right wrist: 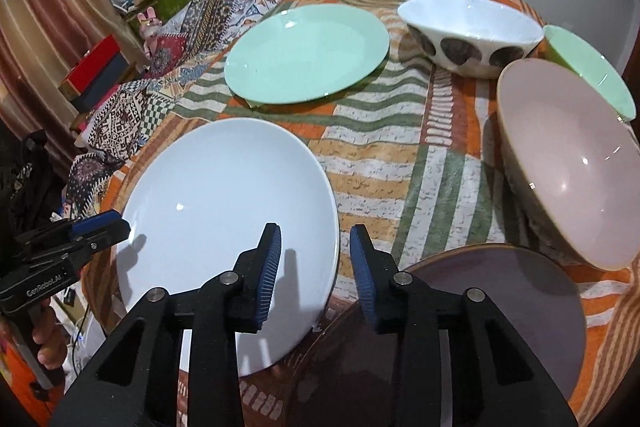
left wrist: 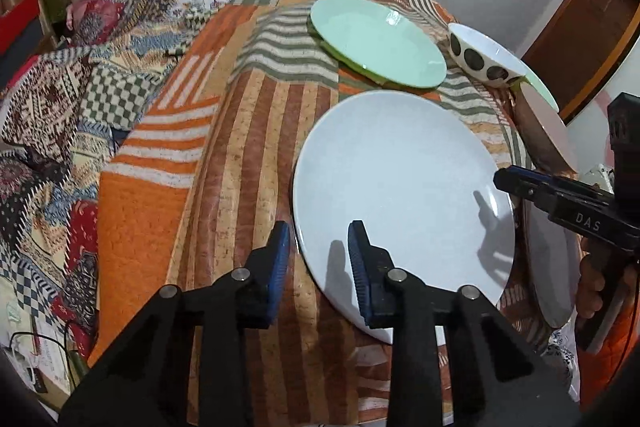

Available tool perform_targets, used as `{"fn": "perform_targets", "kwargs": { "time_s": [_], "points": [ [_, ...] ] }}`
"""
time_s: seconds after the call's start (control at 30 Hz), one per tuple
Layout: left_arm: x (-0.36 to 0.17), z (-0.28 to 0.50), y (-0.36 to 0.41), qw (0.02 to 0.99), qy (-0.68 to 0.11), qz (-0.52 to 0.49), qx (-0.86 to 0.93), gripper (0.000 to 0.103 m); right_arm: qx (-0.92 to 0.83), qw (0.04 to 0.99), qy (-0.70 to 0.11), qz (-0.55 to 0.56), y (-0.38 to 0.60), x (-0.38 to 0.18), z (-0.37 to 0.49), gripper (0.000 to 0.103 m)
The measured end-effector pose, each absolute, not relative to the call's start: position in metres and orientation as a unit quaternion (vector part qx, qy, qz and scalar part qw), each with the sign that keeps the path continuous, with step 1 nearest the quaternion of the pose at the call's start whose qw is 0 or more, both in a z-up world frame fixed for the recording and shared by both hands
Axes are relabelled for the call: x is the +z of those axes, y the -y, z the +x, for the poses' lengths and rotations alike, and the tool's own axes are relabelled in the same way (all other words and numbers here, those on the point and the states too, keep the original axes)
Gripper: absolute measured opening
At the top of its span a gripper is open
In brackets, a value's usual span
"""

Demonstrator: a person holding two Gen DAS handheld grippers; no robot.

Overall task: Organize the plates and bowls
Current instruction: 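Grasp the rim of the white plate with both grippers, then lift the white plate and carry it over the dark purple plate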

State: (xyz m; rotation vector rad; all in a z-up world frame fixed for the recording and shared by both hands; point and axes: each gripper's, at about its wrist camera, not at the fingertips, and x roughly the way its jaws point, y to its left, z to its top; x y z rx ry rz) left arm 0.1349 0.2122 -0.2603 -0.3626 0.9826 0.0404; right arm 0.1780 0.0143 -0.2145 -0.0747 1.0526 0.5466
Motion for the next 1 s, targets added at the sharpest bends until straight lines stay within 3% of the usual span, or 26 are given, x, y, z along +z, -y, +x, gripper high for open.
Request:
{"fn": "perform_targets", "kwargs": {
  "time_s": [0.77,1.0],
  "points": [
    [-0.269,0.139,-0.208,0.86,-0.483,-0.165,-0.001,0.03,0.264,0.814,-0.516,-0.027,-0.015,-0.224,0.181,0.028],
    [-0.273,0.146,-0.221,0.853,-0.481,-0.202,-0.002,0.03,0.263,0.816,-0.515,-0.029,-0.018,-0.224,0.179,0.028]
  ]
}}
